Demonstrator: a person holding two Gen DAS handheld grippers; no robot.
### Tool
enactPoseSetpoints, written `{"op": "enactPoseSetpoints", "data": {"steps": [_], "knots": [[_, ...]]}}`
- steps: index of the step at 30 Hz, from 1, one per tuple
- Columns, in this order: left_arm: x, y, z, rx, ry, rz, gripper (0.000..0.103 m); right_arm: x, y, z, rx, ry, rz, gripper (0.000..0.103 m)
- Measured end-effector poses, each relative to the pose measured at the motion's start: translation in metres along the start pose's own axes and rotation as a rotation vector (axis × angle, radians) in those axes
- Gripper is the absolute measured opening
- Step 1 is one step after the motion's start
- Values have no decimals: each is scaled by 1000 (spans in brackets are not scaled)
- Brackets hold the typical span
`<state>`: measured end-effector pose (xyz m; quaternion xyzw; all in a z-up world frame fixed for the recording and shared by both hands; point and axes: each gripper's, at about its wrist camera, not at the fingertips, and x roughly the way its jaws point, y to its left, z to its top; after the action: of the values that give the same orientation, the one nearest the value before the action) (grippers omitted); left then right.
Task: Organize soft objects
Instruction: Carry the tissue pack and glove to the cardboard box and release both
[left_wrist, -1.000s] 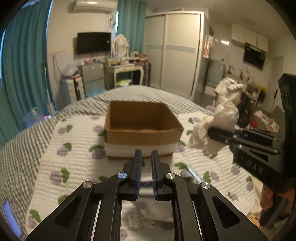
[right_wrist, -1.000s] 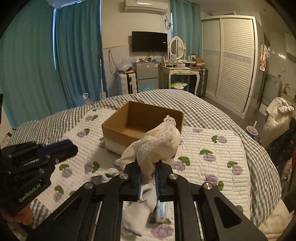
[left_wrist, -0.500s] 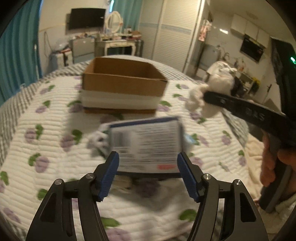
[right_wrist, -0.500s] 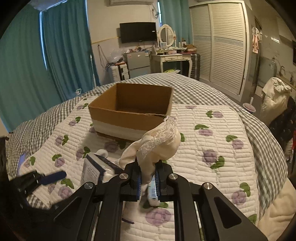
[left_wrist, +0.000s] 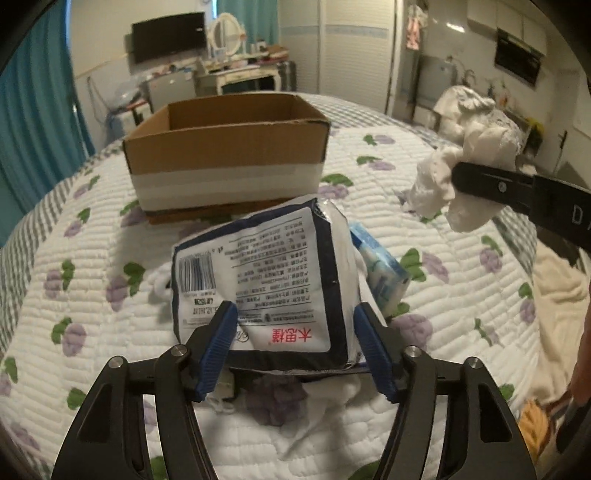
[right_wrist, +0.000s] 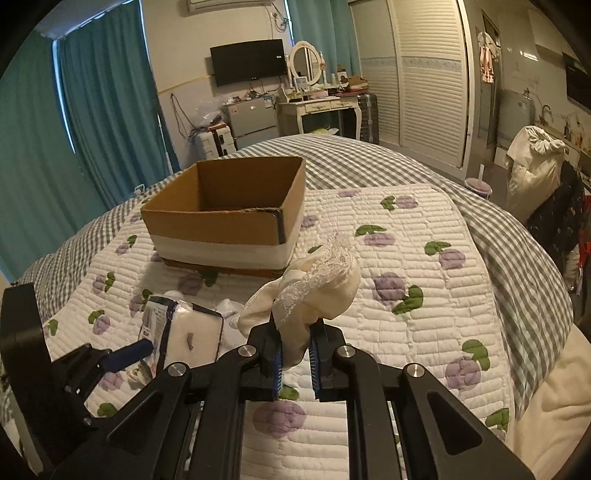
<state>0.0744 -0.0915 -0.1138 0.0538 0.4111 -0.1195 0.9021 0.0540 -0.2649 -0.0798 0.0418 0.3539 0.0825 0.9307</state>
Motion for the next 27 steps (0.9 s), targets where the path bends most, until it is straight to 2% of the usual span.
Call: {"op": "enactPoseSetpoints", "data": {"steps": [5, 8, 13, 18, 22, 27], "knots": [[-11, 4, 1, 10, 4, -32, 36, -8, 4, 1, -6, -10, 3, 11], [-30, 10, 3, 6, -22, -46, 30, -18, 13, 4, -19, -25, 8, 11], [-71, 26, 17, -18, -112, -64, 28, -39, 33, 15, -51, -62, 28, 11], [-104, 44, 50, -2, -222, -63, 28, -53, 54, 41, -97, -116, 53, 11], [-106, 60, 80, 16, -273, -43, 28, -49, 72, 76, -160, -154, 61, 11], [-86, 77, 123, 41, -318, -14, 28, -26, 83, 121, -185, -181, 78, 11]]}}
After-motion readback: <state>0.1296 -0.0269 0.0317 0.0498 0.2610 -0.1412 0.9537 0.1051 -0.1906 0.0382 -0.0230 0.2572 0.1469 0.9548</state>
